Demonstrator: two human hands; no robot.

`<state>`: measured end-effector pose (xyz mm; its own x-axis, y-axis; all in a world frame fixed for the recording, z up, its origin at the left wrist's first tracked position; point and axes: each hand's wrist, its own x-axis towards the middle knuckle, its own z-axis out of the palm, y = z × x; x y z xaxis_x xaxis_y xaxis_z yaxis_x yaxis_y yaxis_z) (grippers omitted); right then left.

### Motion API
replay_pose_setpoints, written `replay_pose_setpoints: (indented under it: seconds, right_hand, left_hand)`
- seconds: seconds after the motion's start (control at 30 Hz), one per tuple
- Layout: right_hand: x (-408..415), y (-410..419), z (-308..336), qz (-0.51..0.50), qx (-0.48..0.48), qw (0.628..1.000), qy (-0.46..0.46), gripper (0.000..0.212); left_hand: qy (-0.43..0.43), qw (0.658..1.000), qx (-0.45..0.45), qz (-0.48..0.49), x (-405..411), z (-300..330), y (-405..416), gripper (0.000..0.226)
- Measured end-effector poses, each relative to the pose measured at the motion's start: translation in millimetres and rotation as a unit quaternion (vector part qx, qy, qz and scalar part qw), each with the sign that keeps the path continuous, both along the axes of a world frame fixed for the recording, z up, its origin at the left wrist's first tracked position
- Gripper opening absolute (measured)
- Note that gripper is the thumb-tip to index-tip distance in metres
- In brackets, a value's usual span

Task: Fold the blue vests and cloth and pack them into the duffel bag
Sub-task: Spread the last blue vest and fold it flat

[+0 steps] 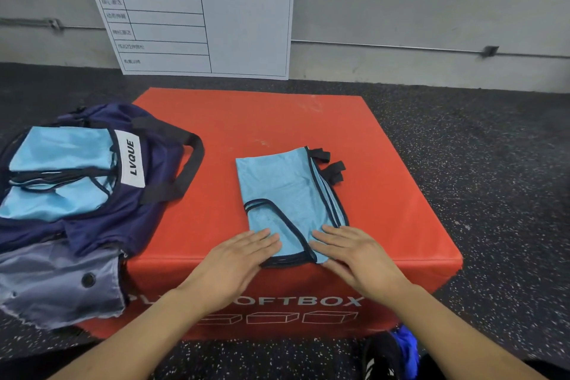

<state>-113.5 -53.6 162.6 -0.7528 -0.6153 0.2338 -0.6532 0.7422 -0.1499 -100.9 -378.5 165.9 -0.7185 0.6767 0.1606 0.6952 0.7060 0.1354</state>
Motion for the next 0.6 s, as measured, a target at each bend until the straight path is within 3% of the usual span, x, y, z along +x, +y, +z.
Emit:
replay_pose_setpoints:
  seconds: [0.23, 0.33, 0.4, 0.47, 0.6]
  right_hand:
    - [-13, 8, 26, 0.002, -0.030, 0.999, -0.026, 0.050]
    - [-16, -1, 50, 0.004, -0.067, 0.995, -0.077, 0.034]
    - [-20, -12, 70, -0.002, -0.107, 0.985, -0.135, 0.014]
    - [-32, -24, 86, -0.013, -0.182, 0.965, -0.187, 0.007]
    - [-68, -43, 86, -0.093, -0.281, 0.916, -0.271, 0.033]
  left_hand:
    - [-0.069, 0.992, 0.102, 0.026, -6, 14, -13, 0.053]
    - [-0.114, 0.981, 0.148, 0.057, -8, 35, -19, 0.037]
    - [-0.201, 0.955, 0.210, 0.063, -18, 47, -22, 0.030]
    - [-0.266, 0.920, 0.277, 0.074, -35, 53, -26, 0.022]
    - [-0.328, 0.836, 0.399, 0.188, -63, 40, -29, 0.025]
